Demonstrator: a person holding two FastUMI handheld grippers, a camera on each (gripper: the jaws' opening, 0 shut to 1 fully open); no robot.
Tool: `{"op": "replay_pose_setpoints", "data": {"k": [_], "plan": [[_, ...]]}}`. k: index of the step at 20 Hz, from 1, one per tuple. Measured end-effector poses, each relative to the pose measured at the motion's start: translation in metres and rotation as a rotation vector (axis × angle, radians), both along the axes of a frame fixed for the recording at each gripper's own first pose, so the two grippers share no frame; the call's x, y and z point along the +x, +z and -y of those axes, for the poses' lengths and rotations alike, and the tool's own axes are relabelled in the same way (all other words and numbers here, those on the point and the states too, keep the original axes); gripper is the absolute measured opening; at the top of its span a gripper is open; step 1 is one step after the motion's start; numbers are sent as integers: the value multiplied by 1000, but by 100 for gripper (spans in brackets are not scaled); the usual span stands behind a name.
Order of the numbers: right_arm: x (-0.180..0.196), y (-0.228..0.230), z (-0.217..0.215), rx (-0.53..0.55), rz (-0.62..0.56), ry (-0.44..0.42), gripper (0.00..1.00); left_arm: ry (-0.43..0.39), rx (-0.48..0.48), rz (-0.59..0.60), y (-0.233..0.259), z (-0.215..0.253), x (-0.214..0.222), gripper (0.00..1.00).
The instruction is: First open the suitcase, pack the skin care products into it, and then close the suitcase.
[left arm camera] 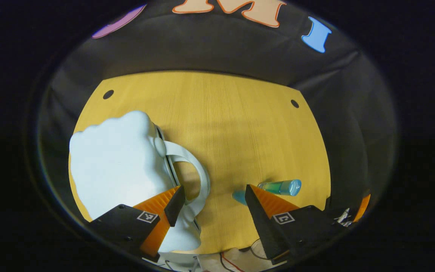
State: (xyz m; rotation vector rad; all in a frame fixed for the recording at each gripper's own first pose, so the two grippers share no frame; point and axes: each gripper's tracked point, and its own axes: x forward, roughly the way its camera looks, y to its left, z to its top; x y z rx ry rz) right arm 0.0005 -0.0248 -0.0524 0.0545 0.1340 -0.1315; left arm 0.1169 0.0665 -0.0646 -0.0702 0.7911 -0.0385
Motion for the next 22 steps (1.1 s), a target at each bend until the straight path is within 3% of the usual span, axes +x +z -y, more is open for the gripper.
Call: {"op": "replay_pose_setpoints", "data": {"k": [7, 8, 9, 11, 16, 17, 18, 19, 22], "plan": [[-7, -16, 17, 18, -38, -41, 98, 46, 31, -95, -16, -15, 20, 88], [-6, -18, 18, 22, -43, -46, 94, 49, 28, -108, -17, -14, 23, 86], [-6, -19, 20, 25, -44, -51, 98, 44, 22, -119, -21, -12, 25, 80], [-7, -20, 24, 25, -46, -60, 98, 50, 8, -150, -29, -9, 29, 81], [-9, -19, 31, 12, -49, -83, 94, 87, -14, -208, -45, -17, 38, 60], [-9, -20, 31, 13, -52, -90, 98, 89, -15, -214, -48, -18, 39, 58], [-10, -21, 32, 14, -57, -97, 98, 88, -18, -222, -50, -18, 41, 46], [-12, -24, 33, 12, -63, -105, 98, 86, -21, -230, -52, -19, 42, 50], [-16, -26, 36, -7, -79, -119, 98, 91, -26, -253, -59, -19, 44, 42]]}}
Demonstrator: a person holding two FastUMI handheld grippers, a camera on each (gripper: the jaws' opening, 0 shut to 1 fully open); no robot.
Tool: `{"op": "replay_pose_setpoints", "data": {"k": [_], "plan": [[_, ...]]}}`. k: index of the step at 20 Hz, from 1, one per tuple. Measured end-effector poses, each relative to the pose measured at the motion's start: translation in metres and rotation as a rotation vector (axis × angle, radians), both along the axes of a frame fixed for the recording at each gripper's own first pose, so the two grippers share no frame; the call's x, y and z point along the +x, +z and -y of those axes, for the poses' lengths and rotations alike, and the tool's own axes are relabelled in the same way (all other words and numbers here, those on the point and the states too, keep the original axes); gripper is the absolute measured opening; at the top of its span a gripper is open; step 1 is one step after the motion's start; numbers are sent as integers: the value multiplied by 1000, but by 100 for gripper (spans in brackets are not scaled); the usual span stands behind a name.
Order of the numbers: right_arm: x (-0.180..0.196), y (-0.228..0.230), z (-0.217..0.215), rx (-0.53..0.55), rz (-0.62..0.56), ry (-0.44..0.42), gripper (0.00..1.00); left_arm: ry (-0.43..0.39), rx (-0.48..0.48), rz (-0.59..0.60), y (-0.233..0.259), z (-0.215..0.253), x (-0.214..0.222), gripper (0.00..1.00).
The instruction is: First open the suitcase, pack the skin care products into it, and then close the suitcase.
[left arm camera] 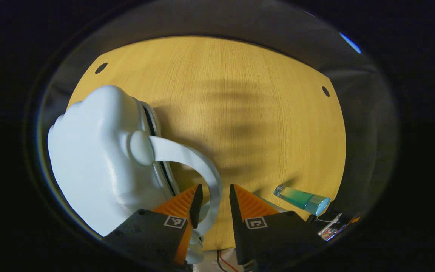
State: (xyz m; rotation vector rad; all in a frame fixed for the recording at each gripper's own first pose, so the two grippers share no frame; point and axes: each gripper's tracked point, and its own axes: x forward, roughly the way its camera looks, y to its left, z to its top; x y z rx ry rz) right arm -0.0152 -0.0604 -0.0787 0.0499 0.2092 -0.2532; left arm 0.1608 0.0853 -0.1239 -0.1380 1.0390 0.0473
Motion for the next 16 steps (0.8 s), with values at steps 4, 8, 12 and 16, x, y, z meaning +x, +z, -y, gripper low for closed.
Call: {"op": "replay_pose_setpoints", "data": {"k": [4, 8, 12, 16], "plan": [[-4, 1, 5, -10, -10, -14, 98, 9, 11, -21, -8, -3, 4, 29], [-8, -1, 13, -13, -21, -35, 98, 18, 16, -51, -19, -3, 9, 25], [-14, 1, 24, -24, -29, -56, 94, 49, -11, -69, -26, -4, 13, 16], [-13, -1, 25, -22, -36, -57, 98, 50, -50, -37, -21, -1, 13, 6]]}}
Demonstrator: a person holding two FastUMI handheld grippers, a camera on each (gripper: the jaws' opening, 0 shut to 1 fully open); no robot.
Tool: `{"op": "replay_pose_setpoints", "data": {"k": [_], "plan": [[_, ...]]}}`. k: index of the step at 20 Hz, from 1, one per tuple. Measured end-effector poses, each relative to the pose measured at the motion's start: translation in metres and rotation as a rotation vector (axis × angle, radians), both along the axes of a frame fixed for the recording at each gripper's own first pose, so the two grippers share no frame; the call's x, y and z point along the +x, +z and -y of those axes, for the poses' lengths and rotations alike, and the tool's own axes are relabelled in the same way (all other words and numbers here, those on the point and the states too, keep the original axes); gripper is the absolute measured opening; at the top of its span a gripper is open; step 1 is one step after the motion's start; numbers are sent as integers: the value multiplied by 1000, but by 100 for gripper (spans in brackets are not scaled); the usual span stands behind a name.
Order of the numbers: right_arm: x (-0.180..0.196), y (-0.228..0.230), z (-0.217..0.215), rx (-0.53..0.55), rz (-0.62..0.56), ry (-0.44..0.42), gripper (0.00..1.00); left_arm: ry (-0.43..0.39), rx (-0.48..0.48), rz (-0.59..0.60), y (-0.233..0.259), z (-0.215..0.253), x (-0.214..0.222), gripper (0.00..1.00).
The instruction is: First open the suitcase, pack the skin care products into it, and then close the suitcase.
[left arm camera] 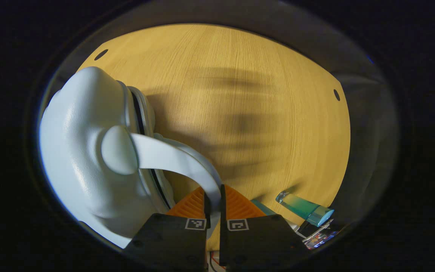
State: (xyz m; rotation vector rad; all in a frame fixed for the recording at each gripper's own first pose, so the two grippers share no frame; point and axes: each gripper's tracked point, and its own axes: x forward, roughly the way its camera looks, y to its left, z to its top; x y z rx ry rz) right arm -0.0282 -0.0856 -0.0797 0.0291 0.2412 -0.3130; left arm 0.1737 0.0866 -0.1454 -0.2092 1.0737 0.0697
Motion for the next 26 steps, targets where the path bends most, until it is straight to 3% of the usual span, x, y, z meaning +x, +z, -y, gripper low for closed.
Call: {"op": "replay_pose_setpoints", "data": {"k": [5, 11, 20, 26], "plan": [[1, 3, -1, -11, -6, 46, 98, -16, 35, 53, 25, -3, -12, 5], [14, 9, -10, -5, -6, 152, 98, -5, 5, 161, 75, -3, -43, 5], [23, -1, -31, 18, -64, 393, 98, 170, -26, 428, 176, -46, -119, 5], [33, 6, -46, 18, -51, 435, 98, 247, -59, 537, 209, -85, -170, 5]]}}
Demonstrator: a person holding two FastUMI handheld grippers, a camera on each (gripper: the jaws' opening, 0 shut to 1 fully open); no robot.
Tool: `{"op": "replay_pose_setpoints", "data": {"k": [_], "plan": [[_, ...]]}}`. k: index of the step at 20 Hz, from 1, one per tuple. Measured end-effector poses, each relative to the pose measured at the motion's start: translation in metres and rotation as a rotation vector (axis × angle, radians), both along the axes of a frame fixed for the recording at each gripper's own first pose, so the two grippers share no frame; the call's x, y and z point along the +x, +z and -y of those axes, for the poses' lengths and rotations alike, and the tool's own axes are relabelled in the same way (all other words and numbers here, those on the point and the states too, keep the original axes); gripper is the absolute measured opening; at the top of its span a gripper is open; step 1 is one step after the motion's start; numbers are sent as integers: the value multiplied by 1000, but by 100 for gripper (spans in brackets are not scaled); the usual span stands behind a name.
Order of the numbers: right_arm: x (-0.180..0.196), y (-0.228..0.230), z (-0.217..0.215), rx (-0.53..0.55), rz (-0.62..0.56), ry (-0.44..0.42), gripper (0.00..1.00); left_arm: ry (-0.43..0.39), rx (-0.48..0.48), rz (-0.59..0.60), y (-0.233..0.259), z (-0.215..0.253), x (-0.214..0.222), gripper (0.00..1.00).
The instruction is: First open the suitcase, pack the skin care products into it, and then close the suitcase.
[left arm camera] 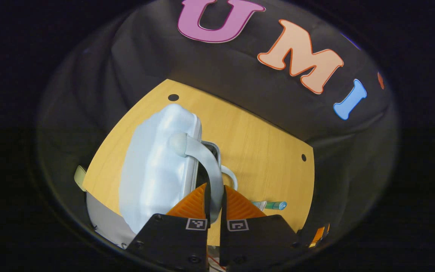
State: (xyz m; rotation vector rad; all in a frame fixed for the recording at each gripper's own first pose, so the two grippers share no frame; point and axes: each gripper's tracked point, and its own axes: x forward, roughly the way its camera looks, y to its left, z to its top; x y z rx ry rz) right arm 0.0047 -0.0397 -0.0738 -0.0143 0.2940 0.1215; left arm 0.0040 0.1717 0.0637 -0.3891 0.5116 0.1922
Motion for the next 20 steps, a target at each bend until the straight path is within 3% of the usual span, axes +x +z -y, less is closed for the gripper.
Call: {"op": "replay_pose_setpoints", "data": {"k": [7, 16, 20], "plan": [[17, 1, -46, -15, 53, -66, 98, -13, -7, 59, 22, -73, -42, 5], [32, -11, -112, -19, 83, -106, 98, 112, 37, 52, 6, -213, -83, 5], [37, -15, -130, -29, 67, -116, 98, 183, -59, 34, -21, -262, -94, 4]]}}
